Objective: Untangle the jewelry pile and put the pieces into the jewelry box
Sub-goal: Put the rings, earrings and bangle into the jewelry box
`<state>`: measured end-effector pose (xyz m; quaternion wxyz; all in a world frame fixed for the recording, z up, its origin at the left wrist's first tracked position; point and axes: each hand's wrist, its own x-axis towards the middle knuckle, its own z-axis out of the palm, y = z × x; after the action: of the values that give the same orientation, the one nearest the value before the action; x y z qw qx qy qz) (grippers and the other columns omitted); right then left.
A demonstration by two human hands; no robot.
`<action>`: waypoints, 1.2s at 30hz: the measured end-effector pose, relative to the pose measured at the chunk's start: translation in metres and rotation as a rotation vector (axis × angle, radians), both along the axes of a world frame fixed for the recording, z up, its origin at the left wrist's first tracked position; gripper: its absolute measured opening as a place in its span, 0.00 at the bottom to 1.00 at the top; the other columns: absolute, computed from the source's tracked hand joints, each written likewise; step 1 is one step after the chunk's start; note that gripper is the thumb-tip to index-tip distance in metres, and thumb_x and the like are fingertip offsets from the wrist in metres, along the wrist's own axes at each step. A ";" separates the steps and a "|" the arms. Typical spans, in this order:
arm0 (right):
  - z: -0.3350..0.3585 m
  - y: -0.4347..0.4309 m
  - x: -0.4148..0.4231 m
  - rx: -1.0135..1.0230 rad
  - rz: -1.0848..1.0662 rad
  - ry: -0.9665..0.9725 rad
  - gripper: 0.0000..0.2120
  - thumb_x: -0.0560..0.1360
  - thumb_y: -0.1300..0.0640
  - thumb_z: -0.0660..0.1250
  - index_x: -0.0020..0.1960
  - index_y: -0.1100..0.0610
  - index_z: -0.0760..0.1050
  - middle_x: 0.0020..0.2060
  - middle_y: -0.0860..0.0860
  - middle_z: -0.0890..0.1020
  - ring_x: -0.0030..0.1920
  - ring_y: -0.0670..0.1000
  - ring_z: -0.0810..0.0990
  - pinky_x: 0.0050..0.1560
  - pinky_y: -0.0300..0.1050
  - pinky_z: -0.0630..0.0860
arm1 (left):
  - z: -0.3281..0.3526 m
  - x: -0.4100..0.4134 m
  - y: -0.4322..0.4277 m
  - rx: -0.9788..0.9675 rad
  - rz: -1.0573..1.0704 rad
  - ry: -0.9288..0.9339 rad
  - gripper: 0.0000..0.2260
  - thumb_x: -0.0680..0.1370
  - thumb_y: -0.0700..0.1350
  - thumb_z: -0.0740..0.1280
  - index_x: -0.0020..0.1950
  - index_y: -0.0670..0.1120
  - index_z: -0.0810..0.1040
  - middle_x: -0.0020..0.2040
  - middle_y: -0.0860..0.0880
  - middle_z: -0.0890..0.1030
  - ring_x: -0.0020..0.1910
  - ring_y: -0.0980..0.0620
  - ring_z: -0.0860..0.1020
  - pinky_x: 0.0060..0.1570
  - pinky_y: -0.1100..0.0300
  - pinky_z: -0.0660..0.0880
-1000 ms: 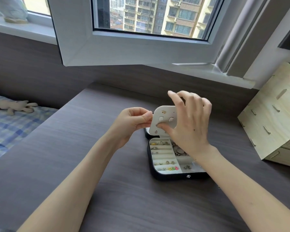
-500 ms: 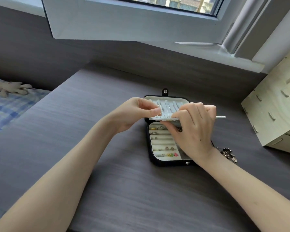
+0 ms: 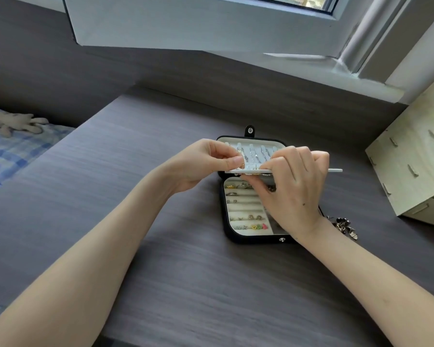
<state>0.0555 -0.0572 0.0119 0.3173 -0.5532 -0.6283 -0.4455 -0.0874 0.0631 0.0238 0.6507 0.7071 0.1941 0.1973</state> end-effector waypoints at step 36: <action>0.016 0.011 -0.001 -0.120 -0.069 0.080 0.17 0.69 0.45 0.74 0.41 0.59 0.76 0.37 0.52 0.77 0.37 0.55 0.73 0.43 0.48 0.62 | 0.025 -0.021 -0.015 0.334 0.099 0.122 0.12 0.82 0.48 0.59 0.55 0.49 0.81 0.50 0.53 0.83 0.50 0.60 0.78 0.48 0.72 0.72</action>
<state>0.0545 -0.0465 0.0283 0.2931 -0.6099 -0.6211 -0.3953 -0.1087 0.0480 0.0493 0.5007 0.8055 0.2324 0.2154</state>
